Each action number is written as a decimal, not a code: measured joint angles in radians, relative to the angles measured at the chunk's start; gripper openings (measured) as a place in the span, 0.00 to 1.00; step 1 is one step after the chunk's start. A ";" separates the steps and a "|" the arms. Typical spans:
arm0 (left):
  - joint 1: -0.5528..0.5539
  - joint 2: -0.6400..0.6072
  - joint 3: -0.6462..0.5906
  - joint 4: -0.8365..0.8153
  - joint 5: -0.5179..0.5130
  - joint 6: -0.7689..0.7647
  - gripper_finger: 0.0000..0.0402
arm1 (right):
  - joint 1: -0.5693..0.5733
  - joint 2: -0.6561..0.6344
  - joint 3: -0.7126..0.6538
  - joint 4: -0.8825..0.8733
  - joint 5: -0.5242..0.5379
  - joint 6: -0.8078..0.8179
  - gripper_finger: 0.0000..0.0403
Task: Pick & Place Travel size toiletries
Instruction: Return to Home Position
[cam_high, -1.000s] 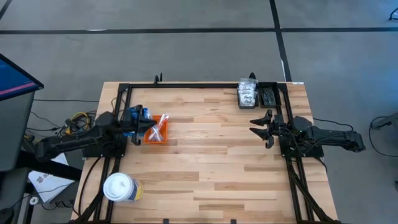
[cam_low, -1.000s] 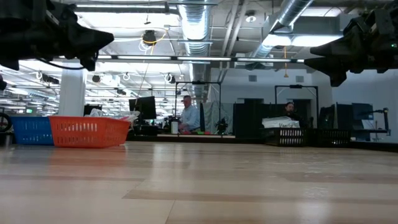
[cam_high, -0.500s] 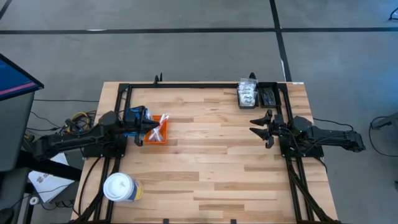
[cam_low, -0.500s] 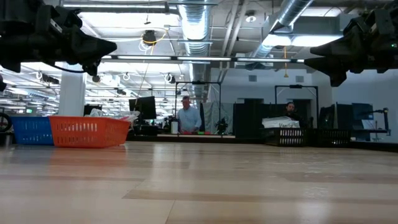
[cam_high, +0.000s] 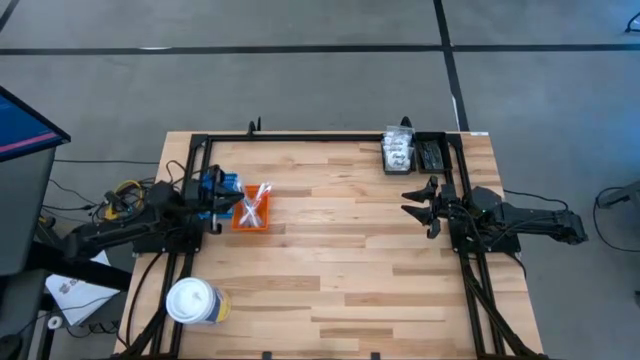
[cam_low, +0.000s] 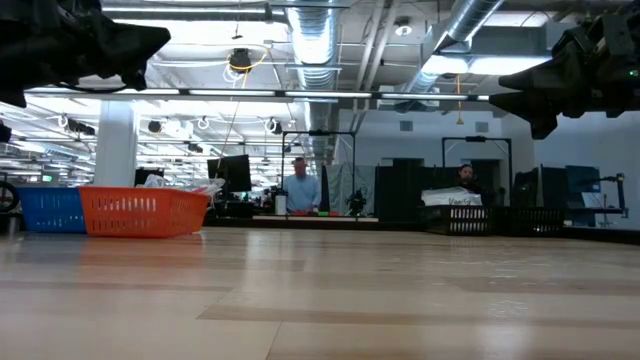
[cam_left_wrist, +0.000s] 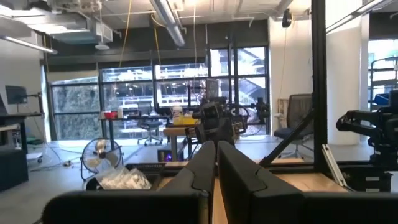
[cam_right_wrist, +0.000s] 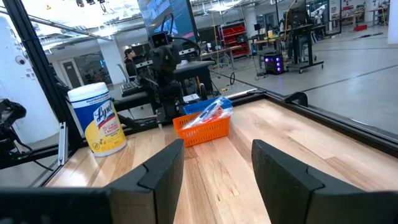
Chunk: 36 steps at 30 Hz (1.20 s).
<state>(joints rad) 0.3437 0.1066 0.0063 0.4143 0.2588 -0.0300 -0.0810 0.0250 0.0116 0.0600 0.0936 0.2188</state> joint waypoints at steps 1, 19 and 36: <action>0.000 -0.008 0.000 -0.007 0.000 0.000 0.03 | 0.000 0.000 0.000 0.000 0.000 0.000 0.45; 0.000 -0.033 0.000 -0.177 0.045 0.000 0.03 | 0.000 0.000 0.000 0.000 0.000 0.000 0.45; -0.055 -0.033 0.000 -0.281 0.088 0.000 0.03 | 0.000 0.000 0.000 0.000 0.000 0.000 0.45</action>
<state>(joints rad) 0.2887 0.0738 0.0063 0.1328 0.3466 -0.0303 -0.0811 0.0251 0.0116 0.0601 0.0935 0.2188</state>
